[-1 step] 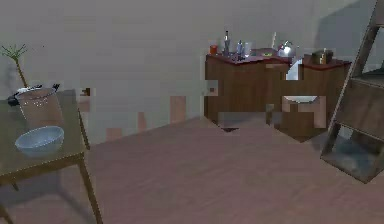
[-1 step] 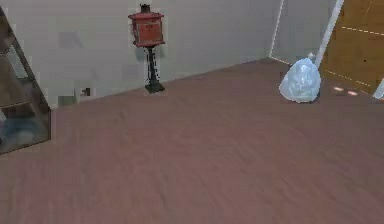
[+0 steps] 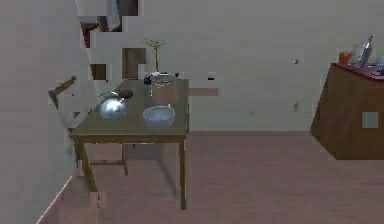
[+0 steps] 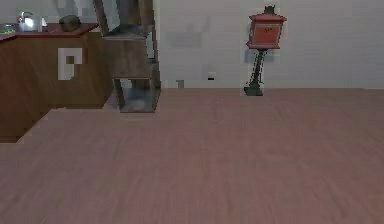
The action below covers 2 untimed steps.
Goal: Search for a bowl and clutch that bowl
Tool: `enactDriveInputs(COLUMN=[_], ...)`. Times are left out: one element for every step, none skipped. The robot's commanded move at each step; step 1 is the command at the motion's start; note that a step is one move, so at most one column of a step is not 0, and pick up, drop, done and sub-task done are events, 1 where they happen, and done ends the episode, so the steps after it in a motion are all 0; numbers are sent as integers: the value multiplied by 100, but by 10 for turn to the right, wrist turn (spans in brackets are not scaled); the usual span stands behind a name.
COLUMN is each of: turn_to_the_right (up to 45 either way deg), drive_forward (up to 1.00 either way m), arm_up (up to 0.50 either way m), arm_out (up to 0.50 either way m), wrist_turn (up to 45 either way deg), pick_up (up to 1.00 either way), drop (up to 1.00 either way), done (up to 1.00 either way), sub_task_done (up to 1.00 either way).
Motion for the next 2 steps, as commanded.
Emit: enactDriveInputs(turn_to_the_right=[0, -450], drive_forward=[30, 0], arm_up=[0, 0], arm_out=[0, 0], wrist_turn=[0, 0], pick_up=[0, 0], drop=[0, 0], done=[0, 0], sub_task_done=[0, 0])
